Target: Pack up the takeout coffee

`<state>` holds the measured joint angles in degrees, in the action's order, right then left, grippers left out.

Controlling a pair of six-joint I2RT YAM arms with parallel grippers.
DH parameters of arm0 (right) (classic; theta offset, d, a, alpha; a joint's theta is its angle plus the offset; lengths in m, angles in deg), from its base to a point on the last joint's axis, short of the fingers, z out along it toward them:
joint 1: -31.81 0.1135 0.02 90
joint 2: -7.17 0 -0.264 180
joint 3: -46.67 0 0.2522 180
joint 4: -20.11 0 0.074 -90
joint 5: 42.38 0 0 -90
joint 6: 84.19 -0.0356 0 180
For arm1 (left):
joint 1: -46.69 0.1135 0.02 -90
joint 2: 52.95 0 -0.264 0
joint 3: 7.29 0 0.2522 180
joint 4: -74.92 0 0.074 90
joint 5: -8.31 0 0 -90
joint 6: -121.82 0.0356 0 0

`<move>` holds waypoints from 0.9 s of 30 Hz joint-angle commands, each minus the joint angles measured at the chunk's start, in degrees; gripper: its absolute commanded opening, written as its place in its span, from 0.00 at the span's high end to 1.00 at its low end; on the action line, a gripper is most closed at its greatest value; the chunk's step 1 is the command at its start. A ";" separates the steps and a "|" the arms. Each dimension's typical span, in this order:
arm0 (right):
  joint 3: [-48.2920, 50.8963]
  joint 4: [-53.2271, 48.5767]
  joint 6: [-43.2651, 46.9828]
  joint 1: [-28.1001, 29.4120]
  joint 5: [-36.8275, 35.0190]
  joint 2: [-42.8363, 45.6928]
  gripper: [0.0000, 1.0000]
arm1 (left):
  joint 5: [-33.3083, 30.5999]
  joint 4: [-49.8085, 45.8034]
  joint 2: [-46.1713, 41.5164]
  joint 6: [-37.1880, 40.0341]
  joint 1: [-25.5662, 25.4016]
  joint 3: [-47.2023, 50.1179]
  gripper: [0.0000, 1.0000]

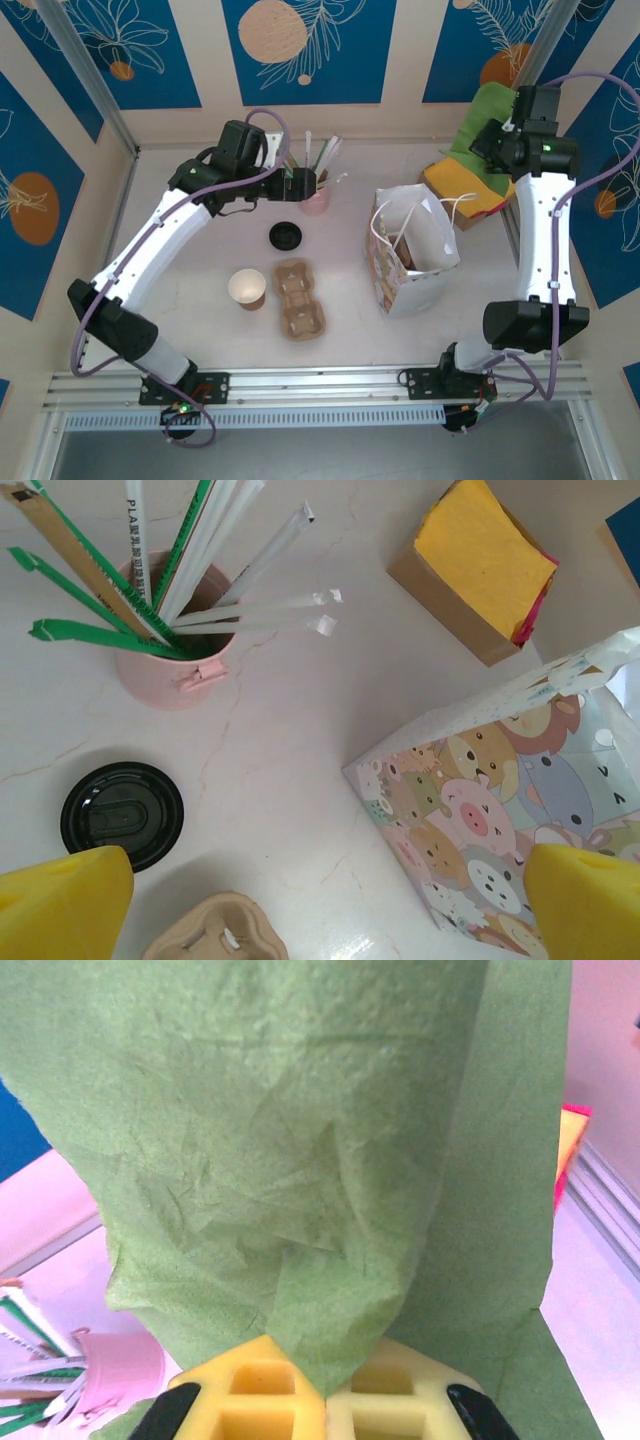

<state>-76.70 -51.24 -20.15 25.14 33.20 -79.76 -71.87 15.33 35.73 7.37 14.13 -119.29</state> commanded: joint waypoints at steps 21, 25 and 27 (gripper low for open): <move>-9.97 -17.42 4.66 22.99 -12.25 6.60 1.00 | -5.68 4.15 -9.45 -2.86 -3.52 8.59 0.00; -8.76 -21.02 5.19 27.35 -18.10 7.72 1.00 | -4.61 5.03 -9.00 -3.06 -3.55 8.89 0.00; -8.25 -22.79 5.83 29.11 -19.96 7.92 1.00 | -4.09 5.22 -8.79 -3.15 -3.57 8.94 0.00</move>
<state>-85.79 -69.09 -15.62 52.33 19.21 -73.03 -77.27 18.89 26.99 5.05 10.92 -111.09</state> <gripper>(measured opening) 0.052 0.998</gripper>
